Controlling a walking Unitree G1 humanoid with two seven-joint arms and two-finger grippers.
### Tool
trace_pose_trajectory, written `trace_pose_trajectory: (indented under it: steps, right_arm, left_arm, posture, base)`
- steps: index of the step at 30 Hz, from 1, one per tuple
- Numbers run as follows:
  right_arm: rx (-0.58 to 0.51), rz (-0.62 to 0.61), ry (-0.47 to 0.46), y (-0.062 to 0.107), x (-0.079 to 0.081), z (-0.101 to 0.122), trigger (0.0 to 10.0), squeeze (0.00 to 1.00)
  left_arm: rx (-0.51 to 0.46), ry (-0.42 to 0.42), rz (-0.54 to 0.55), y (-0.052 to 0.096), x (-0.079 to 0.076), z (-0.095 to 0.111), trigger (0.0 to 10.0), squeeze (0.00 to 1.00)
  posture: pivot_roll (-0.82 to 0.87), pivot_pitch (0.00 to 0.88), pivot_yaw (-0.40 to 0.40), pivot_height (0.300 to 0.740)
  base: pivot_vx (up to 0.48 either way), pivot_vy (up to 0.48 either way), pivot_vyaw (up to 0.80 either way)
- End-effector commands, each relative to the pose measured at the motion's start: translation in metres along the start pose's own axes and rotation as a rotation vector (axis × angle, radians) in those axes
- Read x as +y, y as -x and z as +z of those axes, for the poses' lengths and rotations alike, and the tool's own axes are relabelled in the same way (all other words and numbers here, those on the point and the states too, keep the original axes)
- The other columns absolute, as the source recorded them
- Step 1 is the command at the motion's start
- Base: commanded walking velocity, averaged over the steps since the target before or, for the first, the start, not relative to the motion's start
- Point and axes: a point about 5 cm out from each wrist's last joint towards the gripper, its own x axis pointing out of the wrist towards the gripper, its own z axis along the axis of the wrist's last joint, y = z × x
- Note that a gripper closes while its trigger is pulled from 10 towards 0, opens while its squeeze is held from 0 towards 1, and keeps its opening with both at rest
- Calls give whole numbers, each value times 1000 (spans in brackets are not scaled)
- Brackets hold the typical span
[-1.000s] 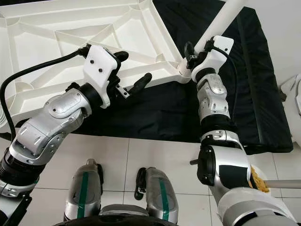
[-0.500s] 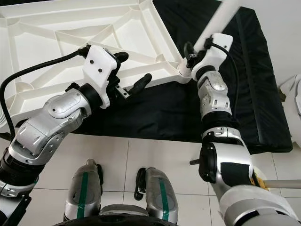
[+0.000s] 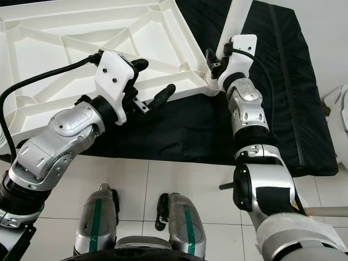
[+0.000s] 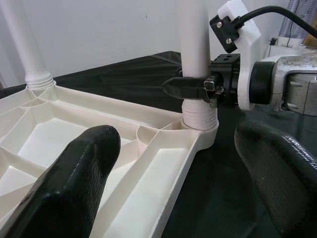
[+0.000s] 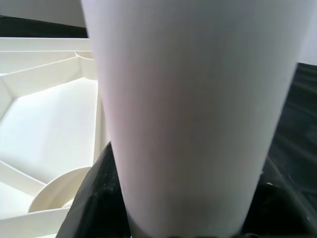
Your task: Building children table
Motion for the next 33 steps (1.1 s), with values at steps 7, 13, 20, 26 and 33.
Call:
trace_pose_trajectory:
  steps: [7, 13, 20, 26, 33]
  right_arm:
    - [194, 22, -7, 24, 7, -56, 10000, 0]
    - [183, -14, -106, 27, 5, -59, 10000, 0]
    - [212, -113, -254, 35, -3, -73, 10000, 0]
    - [206, -133, -281, 38, -4, -76, 10000, 0]
    - [216, -105, -199, 40, 0, -79, 10000, 0]
  left_arm:
    - [-8, -1, -93, 2, -7, 3, 10000, 0]
    - [-8, -2, -97, 2, -7, 3, 10000, 0]
    - [-8, -1, -97, 2, -8, 4, 10000, 0]
    - [-9, -3, -95, 3, -8, 4, 10000, 0]
    - [-9, 1, -94, 3, -8, 4, 10000, 0]
  posture:
    - [154, 87, -119, 740]
    - [151, 89, -118, 740]
    - [152, 92, -118, 740]
    - [154, 93, -119, 740]
    - [156, 94, -118, 740]
  base:
    - [0, 0, 0]
    - [0, 0, 0]
    - [0, 0, 0]
    - [0, 0, 0]
    - [0, 0, 0]
